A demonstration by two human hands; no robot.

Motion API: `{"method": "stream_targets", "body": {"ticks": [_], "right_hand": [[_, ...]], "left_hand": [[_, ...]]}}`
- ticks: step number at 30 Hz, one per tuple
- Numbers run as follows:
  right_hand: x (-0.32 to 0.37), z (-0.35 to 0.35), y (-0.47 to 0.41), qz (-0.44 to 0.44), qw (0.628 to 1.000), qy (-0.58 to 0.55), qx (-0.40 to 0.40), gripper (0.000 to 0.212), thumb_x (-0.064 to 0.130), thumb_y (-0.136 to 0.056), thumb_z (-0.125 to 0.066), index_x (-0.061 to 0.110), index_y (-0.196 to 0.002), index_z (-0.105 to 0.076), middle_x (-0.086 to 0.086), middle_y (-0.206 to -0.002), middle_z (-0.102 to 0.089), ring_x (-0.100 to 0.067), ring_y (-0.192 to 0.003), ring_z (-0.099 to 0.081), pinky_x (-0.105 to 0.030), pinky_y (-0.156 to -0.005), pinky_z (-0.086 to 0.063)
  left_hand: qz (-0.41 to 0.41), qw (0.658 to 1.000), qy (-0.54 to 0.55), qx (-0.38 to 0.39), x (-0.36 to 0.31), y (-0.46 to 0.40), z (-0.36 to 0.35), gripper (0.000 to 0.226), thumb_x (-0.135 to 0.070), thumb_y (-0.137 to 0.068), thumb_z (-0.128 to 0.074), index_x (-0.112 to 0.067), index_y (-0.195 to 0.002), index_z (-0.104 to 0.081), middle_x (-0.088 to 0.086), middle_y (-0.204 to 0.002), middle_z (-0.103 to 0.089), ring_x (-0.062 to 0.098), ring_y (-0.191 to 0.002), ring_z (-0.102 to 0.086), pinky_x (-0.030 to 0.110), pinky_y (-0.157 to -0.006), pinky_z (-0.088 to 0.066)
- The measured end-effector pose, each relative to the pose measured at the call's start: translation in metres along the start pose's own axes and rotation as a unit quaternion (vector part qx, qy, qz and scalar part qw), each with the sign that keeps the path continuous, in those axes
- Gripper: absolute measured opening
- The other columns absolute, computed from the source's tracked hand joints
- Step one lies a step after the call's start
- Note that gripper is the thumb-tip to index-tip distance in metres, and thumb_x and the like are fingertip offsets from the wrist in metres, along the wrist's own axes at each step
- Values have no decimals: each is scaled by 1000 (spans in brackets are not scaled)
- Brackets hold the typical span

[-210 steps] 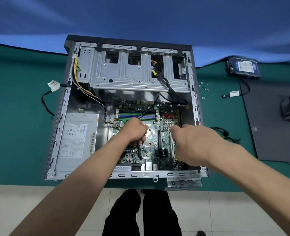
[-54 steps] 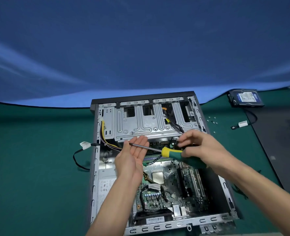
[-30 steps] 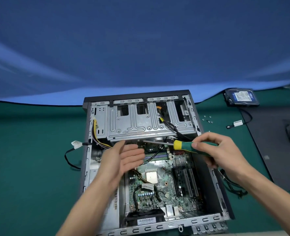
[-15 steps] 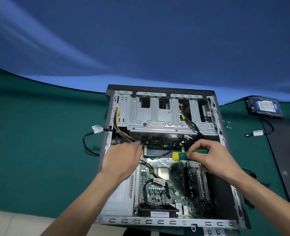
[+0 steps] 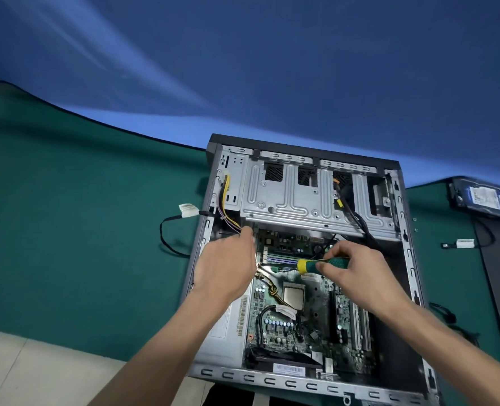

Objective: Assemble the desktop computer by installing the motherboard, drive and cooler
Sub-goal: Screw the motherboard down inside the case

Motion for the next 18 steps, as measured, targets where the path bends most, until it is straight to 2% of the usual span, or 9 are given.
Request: {"method": "stream_targets", "body": {"ticks": [4, 8, 11, 15, 18], "right_hand": [[4, -2, -1, 7, 1000, 15, 3, 17, 35, -80, -72, 26, -75, -58, 5, -57, -58, -2, -36, -43, -13, -36, -27], [10, -6, 0, 17, 999, 46, 1, 18, 38, -80, -71, 27, -78, -57, 8, -56, -54, 4, -39, -47, -13, -36, -30], [15, -9, 0, 24, 997, 69, 2, 17, 39, -82, -69, 27, -82, -57, 8, -61, -57, -1, -43, -49, -14, -37, -29], [19, -11, 0, 27, 996, 88, 0, 18, 41, -83, -67, 25, -88, -58, 9, -68, -59, -2, -52, -53, -15, -42, -27], [21, -12, 1, 25, 996, 91, 2, 20, 41, -84, -66, 24, -90, -58, 9, -71, -58, -4, -56, -52, -19, -44, -28]], "left_hand": [[11, 1000, -1, 9, 1, -1, -2, 22, -21, -98, -28, -16, -95, -49, -2, -66, -56, 24, -56, -51, 35, -58, -45], [15, 1000, 2, 18, 0, -1, -2, 17, -17, -97, -32, -16, -94, -49, -3, -66, -54, 25, -58, -54, 36, -59, -46], [13, 1000, 1, 16, 0, -2, -2, 16, -16, -97, -32, -16, -94, -49, -2, -66, -57, 25, -59, -56, 35, -60, -47], [7, 1000, -1, 5, 1, -2, -3, 22, -20, -99, -28, -17, -93, -49, -5, -61, -48, 23, -54, -50, 34, -58, -45], [5, 1000, -2, 1, 1, -2, -4, 25, -21, -99, -26, -17, -93, -49, -5, -61, -49, 22, -54, -49, 33, -56, -44]]}}
Point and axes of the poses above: each hand's wrist, its own y-axis away from the middle knuckle, its own z-axis out of the back of the hand, x = y × z, the point moved 4 cm from there along -y, towards the middle knuckle
